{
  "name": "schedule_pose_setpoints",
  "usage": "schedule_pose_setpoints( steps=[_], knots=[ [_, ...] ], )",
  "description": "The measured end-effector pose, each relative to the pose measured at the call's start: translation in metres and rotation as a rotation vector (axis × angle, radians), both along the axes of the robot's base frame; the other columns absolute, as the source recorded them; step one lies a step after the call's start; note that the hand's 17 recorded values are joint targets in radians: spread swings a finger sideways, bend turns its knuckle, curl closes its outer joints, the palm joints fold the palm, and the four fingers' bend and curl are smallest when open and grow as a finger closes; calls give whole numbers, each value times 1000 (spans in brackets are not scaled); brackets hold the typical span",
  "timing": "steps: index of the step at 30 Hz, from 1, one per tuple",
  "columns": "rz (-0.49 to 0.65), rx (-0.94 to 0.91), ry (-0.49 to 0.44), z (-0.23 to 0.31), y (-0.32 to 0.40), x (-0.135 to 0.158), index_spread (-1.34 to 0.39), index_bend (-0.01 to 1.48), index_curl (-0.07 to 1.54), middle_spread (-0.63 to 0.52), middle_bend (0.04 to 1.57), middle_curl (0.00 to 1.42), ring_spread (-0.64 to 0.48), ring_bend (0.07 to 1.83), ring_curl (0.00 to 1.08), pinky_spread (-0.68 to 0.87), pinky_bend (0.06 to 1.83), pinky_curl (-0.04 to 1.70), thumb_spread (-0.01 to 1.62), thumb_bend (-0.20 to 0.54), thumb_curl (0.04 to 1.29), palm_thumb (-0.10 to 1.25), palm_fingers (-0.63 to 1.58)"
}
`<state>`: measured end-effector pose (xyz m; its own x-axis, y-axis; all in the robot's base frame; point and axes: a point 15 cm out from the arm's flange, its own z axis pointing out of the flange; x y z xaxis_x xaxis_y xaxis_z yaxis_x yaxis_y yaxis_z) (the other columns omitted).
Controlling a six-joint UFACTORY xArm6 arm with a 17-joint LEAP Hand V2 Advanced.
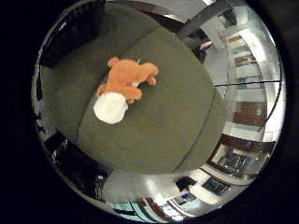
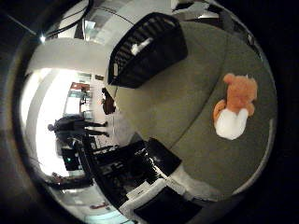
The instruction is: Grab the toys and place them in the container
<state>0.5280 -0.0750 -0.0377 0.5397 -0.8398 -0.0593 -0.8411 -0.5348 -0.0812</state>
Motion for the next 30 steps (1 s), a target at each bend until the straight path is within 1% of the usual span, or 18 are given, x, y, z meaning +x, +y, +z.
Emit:
schedule_pose_setpoints(
  steps=[6, 15, 17, 21, 27, 30],
  knots=[
    [-31, -5, -16, -26, -18, 26, -370, 179, 317, 12, 189, 303, 111, 286, 254, 313, 539, 111, 1077, -25, 290, 457, 114],
    [-59, -8, -41, -36, -39, 52, -372, 174, 318, 12, 189, 301, 113, 282, 256, 312, 526, 105, 1073, -23, 288, 457, 129],
    [-68, -8, -39, -41, -44, 54, -377, 170, 314, 12, 189, 302, 116, 277, 256, 312, 533, 107, 1071, -23, 288, 462, 116],
    [-75, -4, -22, -51, -47, 48, -390, 172, 308, 12, 187, 300, 125, 277, 258, 322, 546, 109, 1070, -24, 286, 464, 105],
    [-80, -5, -19, -65, -51, 53, -392, 174, 307, 12, 188, 301, 129, 279, 259, 333, 550, 109, 1069, -24, 287, 461, 104],
    [-81, -8, -9, -72, -52, 50, -393, 174, 307, 12, 188, 301, 129, 279, 260, 334, 550, 109, 1069, -24, 288, 461, 104]
  ],
)
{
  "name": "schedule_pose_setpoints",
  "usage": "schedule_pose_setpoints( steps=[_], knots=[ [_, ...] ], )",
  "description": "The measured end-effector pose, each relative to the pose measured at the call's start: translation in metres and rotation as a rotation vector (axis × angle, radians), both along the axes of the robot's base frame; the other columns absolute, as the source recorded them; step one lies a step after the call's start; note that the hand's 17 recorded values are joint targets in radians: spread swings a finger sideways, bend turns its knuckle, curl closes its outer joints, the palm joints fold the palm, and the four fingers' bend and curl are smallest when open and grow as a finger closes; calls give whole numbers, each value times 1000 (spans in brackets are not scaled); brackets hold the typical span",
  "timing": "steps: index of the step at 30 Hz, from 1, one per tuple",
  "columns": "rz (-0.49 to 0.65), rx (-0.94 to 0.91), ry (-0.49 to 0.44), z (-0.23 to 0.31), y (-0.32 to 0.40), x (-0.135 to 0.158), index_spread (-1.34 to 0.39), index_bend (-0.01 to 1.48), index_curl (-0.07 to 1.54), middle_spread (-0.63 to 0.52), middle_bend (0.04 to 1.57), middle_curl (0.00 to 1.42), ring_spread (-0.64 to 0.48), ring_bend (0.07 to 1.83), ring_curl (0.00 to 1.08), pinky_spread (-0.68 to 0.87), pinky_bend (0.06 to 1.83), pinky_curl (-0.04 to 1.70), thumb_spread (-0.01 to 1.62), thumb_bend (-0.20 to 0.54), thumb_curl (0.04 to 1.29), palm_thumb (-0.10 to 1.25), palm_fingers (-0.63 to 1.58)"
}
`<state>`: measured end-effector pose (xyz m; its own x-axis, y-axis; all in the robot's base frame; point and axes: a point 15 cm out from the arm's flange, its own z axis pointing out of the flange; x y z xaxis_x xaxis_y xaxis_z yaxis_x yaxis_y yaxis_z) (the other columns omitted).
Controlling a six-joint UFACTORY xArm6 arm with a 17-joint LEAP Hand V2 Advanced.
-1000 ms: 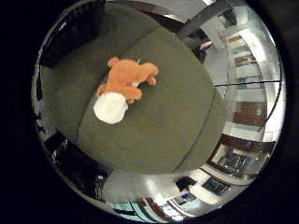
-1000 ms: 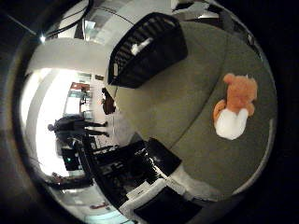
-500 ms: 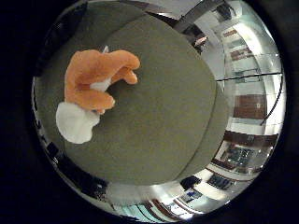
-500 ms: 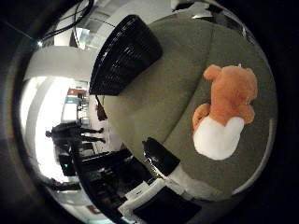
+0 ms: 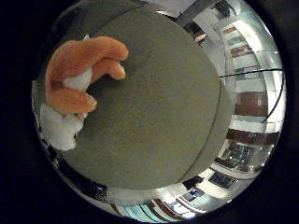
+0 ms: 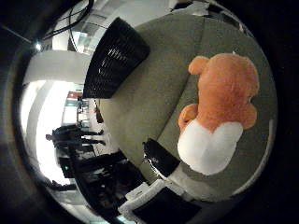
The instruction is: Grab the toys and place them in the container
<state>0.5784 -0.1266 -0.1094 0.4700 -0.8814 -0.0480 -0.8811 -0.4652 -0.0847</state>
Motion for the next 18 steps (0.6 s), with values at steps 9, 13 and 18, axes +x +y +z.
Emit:
schedule_pose_setpoints(
  steps=[9, 13, 18],
  knots=[
    [-5, -28, 30, -14, -8, 5, -393, 171, 306, 12, 190, 303, 129, 282, 261, 337, 544, 107, 1064, -25, 286, 453, 101],
    [-8, -37, 51, -21, -15, 9, -390, 171, 304, 12, 190, 302, 129, 283, 262, 334, 543, 107, 1063, -25, 283, 450, 96],
    [3, -59, 72, -29, -17, 3, -389, 173, 304, 12, 189, 302, 133, 281, 264, 332, 542, 107, 1059, -25, 283, 442, 98]
  ],
)
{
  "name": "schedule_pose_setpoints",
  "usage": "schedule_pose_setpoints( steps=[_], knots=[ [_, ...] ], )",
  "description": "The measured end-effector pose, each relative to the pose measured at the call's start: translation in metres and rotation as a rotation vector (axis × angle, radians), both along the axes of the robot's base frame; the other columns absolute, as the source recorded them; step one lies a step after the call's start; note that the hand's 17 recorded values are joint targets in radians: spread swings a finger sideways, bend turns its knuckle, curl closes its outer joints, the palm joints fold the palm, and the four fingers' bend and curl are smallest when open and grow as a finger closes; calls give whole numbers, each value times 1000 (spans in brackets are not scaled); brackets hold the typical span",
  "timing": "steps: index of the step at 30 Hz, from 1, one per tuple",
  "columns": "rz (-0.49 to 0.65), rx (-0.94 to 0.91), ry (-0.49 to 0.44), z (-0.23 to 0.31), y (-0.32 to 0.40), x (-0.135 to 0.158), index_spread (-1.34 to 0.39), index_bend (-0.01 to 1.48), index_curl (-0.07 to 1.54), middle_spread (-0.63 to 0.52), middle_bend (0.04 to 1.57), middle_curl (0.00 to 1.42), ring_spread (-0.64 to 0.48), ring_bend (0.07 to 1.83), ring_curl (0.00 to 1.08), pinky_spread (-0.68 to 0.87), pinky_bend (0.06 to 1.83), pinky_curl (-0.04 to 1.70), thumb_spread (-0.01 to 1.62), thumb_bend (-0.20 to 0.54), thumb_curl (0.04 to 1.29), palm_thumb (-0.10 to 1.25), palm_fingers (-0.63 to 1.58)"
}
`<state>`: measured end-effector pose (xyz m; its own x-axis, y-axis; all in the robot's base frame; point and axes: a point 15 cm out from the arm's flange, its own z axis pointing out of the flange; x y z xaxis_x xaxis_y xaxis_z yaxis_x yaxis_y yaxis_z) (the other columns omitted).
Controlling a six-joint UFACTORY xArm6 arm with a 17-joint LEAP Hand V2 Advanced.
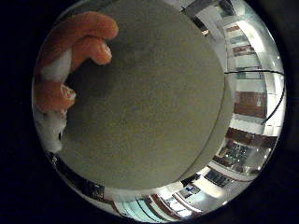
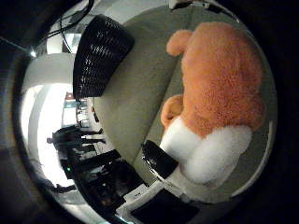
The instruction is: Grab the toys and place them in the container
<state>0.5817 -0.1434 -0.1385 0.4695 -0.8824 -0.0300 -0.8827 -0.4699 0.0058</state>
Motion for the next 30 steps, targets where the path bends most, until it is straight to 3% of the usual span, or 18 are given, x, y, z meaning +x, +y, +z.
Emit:
schedule_pose_setpoints(
  steps=[9, 13, 18, 20, 23, 25, 30],
  knots=[
    [2, -26, 75, -18, 2, -17, -388, 179, 308, 4, 197, 305, 150, 283, 262, 356, 537, 103, 1050, -26, 280, 417, 147],
    [2, -52, 126, -22, -2, -25, -365, 172, 301, -11, 200, 310, 136, 331, 268, 372, 578, 96, 1048, -25, 280, 409, 253],
    [7, -89, 156, -25, -10, -32, -322, 193, 327, -77, 270, 335, 43, 416, 266, 302, 585, 39, 1048, -25, 282, 408, 550],
    [8, -90, 157, -25, -11, -32, -336, 186, 331, -134, 356, 368, -70, 579, 301, 146, 676, 3, 1047, -20, 287, 432, 867],
    [5, -90, 155, -24, -12, -32, -370, 213, 372, -178, 456, 425, -174, 726, 369, -73, 840, 11, 1063, -6, 301, 499, 1140],
    [5, -90, 153, -24, -13, -31, -401, 325, 449, -200, 581, 496, -219, 820, 424, -213, 1002, 60, 1077, -9, 318, 569, 1222],
    [1, -91, 141, -24, -14, -29, -414, 626, 637, -205, 880, 644, -237, 1052, 538, -278, 1285, 210, 1089, 1, 367, 735, 1271]
  ],
)
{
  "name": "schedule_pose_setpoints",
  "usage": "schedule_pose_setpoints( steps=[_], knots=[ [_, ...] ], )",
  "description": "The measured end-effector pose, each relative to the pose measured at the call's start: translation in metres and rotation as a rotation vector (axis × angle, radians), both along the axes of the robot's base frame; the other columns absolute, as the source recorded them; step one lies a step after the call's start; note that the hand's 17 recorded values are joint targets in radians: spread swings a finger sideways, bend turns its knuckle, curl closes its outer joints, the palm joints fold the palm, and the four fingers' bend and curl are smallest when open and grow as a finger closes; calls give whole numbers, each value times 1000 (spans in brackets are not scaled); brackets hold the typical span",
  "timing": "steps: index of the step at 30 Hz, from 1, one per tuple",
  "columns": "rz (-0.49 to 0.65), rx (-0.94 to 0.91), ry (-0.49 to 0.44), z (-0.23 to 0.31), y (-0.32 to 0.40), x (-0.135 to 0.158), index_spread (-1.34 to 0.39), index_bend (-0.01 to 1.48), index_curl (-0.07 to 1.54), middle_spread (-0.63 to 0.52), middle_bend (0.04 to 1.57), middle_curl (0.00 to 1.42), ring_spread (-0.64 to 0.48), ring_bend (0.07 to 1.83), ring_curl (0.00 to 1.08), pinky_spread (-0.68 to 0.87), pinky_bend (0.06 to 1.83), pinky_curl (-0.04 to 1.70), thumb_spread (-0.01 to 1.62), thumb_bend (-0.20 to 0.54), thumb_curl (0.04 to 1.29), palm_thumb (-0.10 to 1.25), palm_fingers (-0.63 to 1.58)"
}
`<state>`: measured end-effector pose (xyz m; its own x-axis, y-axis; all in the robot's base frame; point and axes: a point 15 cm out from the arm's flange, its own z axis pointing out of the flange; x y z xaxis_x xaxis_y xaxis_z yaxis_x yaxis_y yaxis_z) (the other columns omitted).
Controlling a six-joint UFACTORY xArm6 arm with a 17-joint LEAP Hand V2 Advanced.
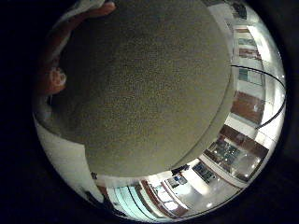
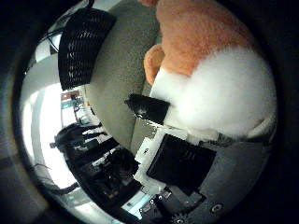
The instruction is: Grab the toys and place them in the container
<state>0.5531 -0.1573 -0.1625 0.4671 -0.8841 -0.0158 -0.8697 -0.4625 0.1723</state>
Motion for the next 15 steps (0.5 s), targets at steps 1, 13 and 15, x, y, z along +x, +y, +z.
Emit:
schedule_pose_setpoints(
  steps=[1, 13, 15],
  knots=[
    [0, -1, -8, 0, -1, 2, -410, 690, 676, -197, 933, 669, -238, 1100, 560, -276, 1331, 241, 1086, 0, 381, 776, 1256],
    [-18, -17, -142, 15, -25, 32, -269, 1097, 879, -148, 1291, 803, -240, 1335, 740, -176, 1577, 479, 994, -9, 527, 1083, 1111],
    [-23, -18, -146, 18, -28, 33, -256, 1115, 879, -136, 1317, 803, -241, 1330, 759, -173, 1576, 505, 977, -10, 557, 1096, 1107]
  ],
)
